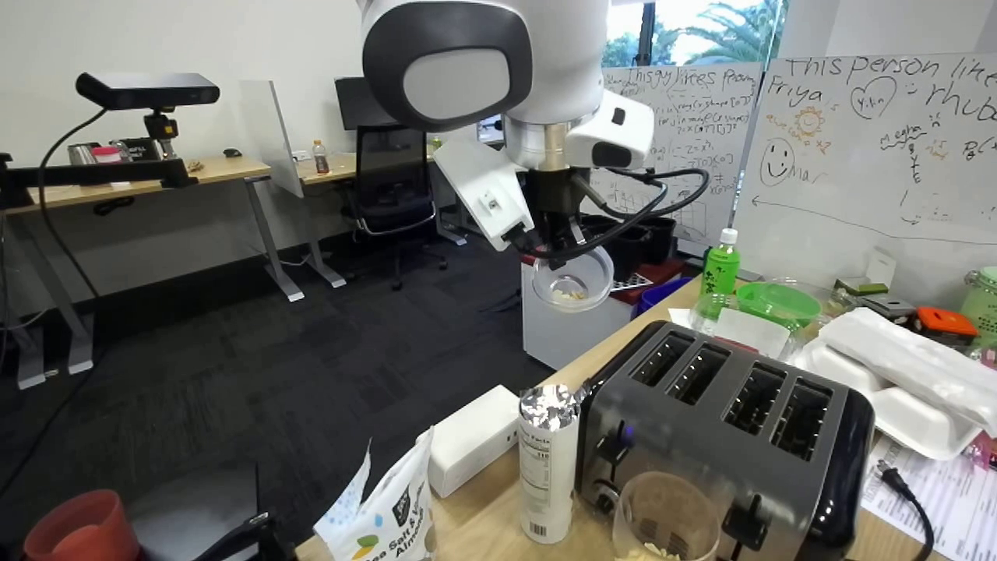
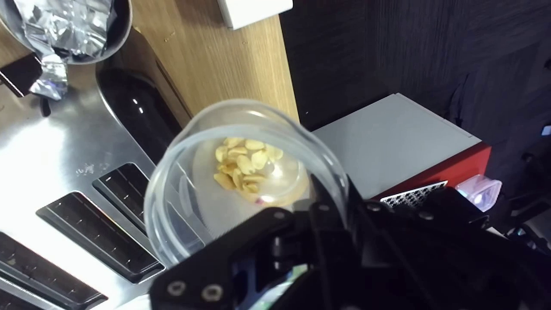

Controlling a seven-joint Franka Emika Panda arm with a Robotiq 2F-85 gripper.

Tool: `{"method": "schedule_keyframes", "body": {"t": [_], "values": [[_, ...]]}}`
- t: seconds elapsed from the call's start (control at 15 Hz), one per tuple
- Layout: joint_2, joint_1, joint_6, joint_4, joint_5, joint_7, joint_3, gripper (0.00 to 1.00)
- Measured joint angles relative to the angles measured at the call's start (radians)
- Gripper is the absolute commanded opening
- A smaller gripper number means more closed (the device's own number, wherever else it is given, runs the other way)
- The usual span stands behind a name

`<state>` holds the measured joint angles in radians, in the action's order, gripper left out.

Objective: Pour the contents of the bowl into the wine glass

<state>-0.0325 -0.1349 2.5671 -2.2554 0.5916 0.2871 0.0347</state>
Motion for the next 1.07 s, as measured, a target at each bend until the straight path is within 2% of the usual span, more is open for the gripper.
{"method": "schedule_keyframes", "body": {"t": [0.33,0.4,0.6,1.07], "values": [[0.000,0.002,-0.001,0.000,0.000,0.000,-0.001,0.07],[0.000,0.002,-0.001,0.000,0.000,0.000,-0.001,0.02],[-0.004,0.014,-0.001,0.002,0.010,-0.001,-0.002,0.02],[-0.055,0.137,-0.048,0.096,0.149,0.007,0.010,0.02]]}}
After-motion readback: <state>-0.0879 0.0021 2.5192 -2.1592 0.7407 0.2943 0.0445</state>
